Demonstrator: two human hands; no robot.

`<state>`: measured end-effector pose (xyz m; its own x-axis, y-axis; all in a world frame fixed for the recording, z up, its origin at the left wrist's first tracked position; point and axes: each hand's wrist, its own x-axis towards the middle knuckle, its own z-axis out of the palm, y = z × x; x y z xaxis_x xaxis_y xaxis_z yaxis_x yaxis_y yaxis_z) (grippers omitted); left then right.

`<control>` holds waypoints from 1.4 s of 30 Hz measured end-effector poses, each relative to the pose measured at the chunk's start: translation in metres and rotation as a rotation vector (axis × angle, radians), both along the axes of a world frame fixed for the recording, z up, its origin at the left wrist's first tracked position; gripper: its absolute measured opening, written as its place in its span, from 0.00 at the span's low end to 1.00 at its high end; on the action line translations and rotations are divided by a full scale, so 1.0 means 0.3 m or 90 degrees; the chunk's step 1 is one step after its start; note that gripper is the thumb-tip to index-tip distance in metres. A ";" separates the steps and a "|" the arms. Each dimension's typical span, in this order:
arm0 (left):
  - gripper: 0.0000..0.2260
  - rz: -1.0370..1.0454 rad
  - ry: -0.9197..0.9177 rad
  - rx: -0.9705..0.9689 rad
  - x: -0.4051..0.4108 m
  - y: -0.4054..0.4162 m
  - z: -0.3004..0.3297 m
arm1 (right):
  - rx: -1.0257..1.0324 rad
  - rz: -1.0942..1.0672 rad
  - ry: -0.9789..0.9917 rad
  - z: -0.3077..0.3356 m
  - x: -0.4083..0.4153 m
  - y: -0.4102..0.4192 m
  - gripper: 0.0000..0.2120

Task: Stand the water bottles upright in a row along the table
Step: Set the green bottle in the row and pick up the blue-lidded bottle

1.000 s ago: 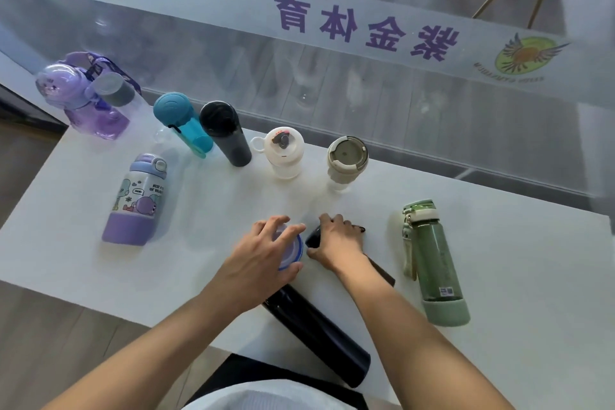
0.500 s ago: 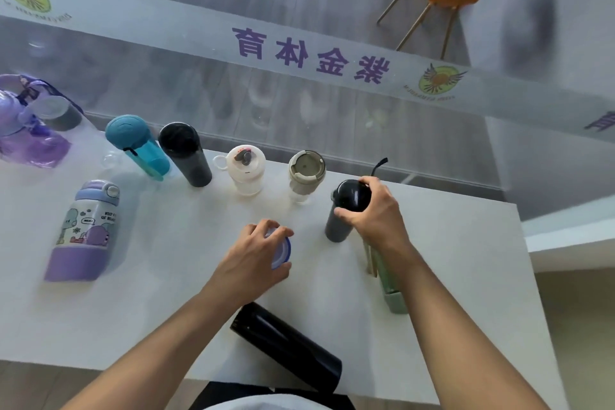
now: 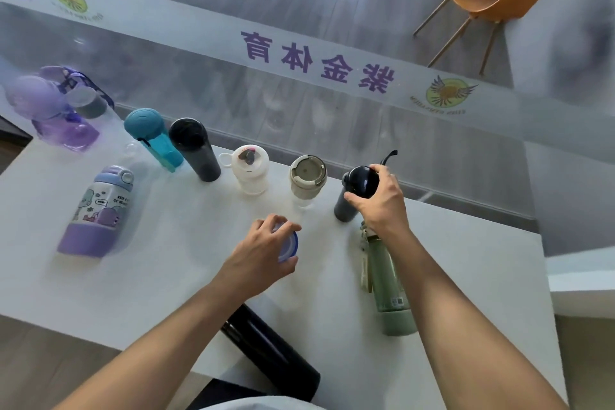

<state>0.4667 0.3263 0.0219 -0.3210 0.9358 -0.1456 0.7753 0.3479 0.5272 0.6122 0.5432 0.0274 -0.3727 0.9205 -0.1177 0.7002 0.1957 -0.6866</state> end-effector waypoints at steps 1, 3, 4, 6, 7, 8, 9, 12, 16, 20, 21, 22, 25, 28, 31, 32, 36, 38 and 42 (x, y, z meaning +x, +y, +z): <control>0.24 -0.003 0.000 -0.001 0.005 0.007 0.000 | -0.002 0.003 -0.002 -0.002 0.002 0.005 0.34; 0.24 -0.008 -0.002 0.000 0.017 0.022 -0.002 | -0.004 0.007 -0.001 -0.007 0.014 0.011 0.34; 0.24 -0.008 -0.001 0.000 0.024 0.029 -0.004 | -0.003 0.010 -0.001 -0.009 0.020 0.011 0.34; 0.24 -0.009 0.004 0.002 0.034 0.040 -0.005 | 0.000 0.015 0.000 -0.012 0.027 0.008 0.35; 0.24 -0.008 0.004 0.004 0.036 0.043 -0.007 | 0.001 0.015 0.000 -0.014 0.029 0.008 0.35; 0.24 -0.008 0.004 0.005 0.038 0.044 -0.008 | 0.002 0.014 0.002 -0.016 0.030 0.007 0.34; 0.24 -0.008 0.005 0.007 0.039 0.043 -0.010 | 0.002 0.013 0.003 -0.018 0.029 0.008 0.34; 0.24 -0.006 0.005 0.013 0.043 0.041 -0.011 | -0.003 0.012 -0.002 -0.020 0.027 0.014 0.35; 0.24 0.002 0.007 0.018 0.054 0.042 -0.008 | -0.017 0.010 0.002 -0.019 0.030 0.008 0.38; 0.25 0.010 0.003 0.024 0.067 0.041 -0.007 | -0.063 -0.002 0.005 -0.001 0.071 0.001 0.55; 0.25 0.015 0.005 0.028 0.070 0.041 -0.007 | -0.073 -0.010 0.004 -0.003 0.093 -0.001 0.57; 0.24 0.019 0.006 0.032 0.073 0.042 -0.008 | -0.086 -0.026 -0.002 -0.008 0.123 -0.002 0.59; 0.23 0.034 0.012 0.037 0.084 0.045 -0.014 | -0.152 -0.090 -0.088 -0.047 0.225 -0.017 0.55; 0.23 0.054 0.022 0.035 0.098 0.048 -0.018 | -0.219 -0.093 -0.238 -0.112 0.278 -0.044 0.45; 0.23 0.068 0.029 0.036 0.108 0.049 -0.020 | -0.245 -0.072 -0.306 -0.186 0.268 -0.050 0.42; 0.23 0.071 0.029 0.032 0.109 0.048 -0.021 | -0.249 -0.070 -0.310 -0.206 0.260 -0.050 0.41; 0.23 0.086 0.026 0.025 0.119 0.050 -0.024 | -0.253 -0.073 -0.273 -0.265 0.247 -0.026 0.37; 0.23 0.098 0.024 0.024 0.126 0.052 -0.024 | -0.279 -0.076 -0.251 -0.281 0.253 -0.005 0.39; 0.23 0.126 0.028 0.029 0.143 0.055 -0.026 | -0.311 -0.065 -0.254 -0.317 0.299 0.024 0.44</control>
